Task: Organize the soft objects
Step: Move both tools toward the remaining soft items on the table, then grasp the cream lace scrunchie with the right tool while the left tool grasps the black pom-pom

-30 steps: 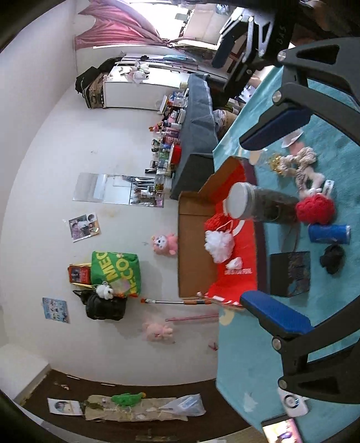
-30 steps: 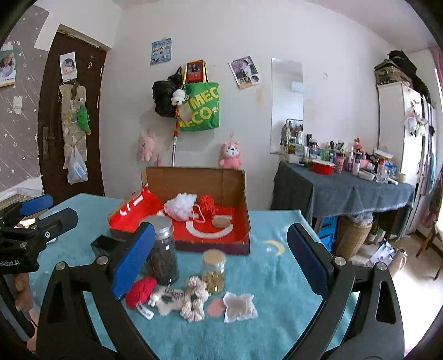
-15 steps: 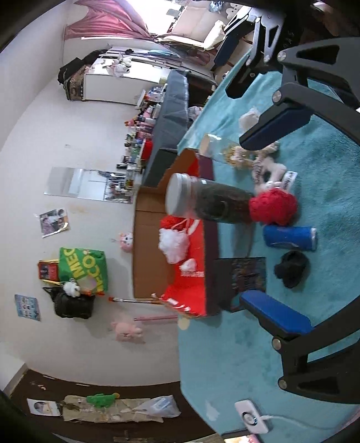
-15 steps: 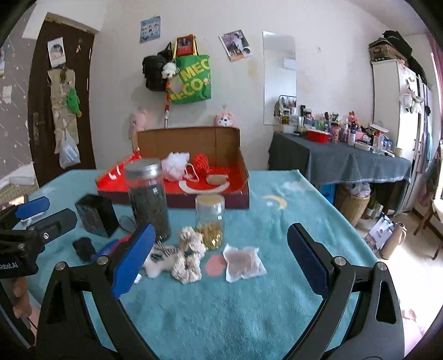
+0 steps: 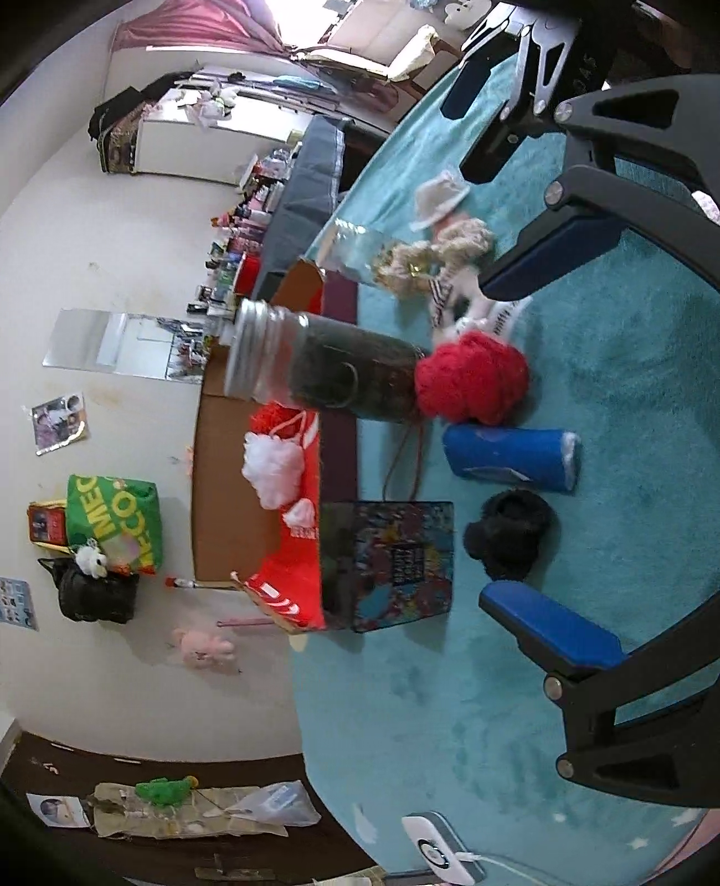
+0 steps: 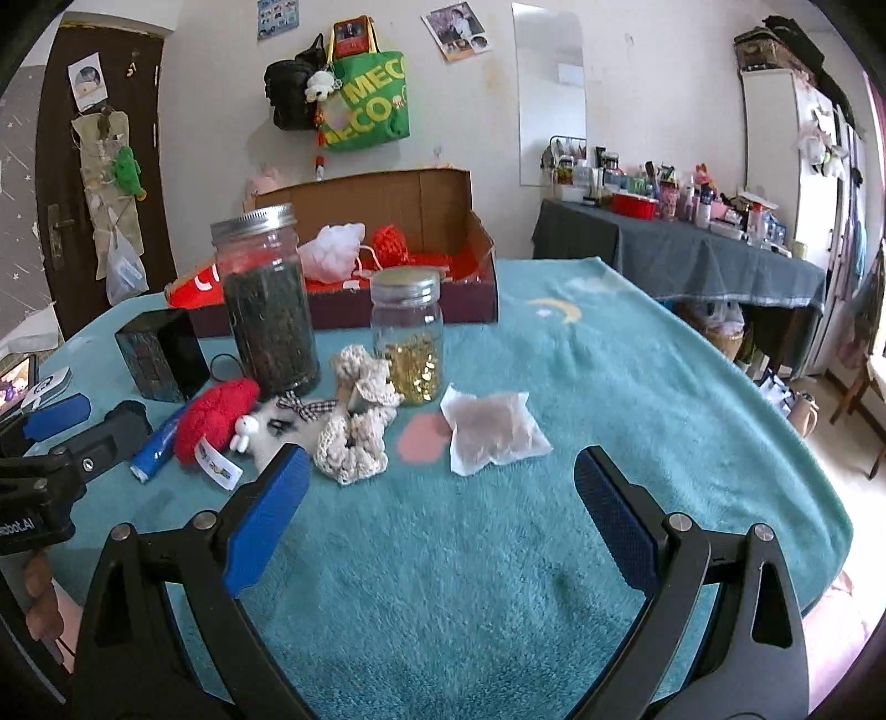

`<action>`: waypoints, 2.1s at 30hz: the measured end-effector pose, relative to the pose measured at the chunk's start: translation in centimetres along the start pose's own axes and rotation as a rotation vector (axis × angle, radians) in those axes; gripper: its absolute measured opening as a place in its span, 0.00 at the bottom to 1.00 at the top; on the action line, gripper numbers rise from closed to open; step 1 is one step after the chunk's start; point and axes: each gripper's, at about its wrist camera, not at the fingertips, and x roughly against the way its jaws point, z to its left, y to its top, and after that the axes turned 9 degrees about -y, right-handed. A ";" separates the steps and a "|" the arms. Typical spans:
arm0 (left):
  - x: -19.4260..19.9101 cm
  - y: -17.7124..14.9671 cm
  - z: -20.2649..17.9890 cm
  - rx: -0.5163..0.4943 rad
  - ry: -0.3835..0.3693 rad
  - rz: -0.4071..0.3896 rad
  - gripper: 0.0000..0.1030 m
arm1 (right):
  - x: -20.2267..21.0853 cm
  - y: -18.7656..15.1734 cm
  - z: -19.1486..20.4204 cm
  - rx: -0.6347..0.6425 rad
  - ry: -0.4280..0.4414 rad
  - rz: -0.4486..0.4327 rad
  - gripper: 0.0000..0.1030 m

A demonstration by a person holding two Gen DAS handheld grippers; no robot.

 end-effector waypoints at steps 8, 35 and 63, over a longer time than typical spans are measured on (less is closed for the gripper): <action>-0.8 -0.6 0.8 0.023 0.007 0.029 1.00 | -1.0 -0.7 0.0 -0.004 0.004 0.045 0.95; -1.8 2.0 6.3 0.037 0.025 0.154 0.87 | -5.7 3.8 1.6 -0.011 0.147 0.188 0.94; -4.2 5.1 -0.1 -0.062 -0.286 0.218 0.29 | -4.6 6.0 1.9 -0.021 0.412 0.223 0.18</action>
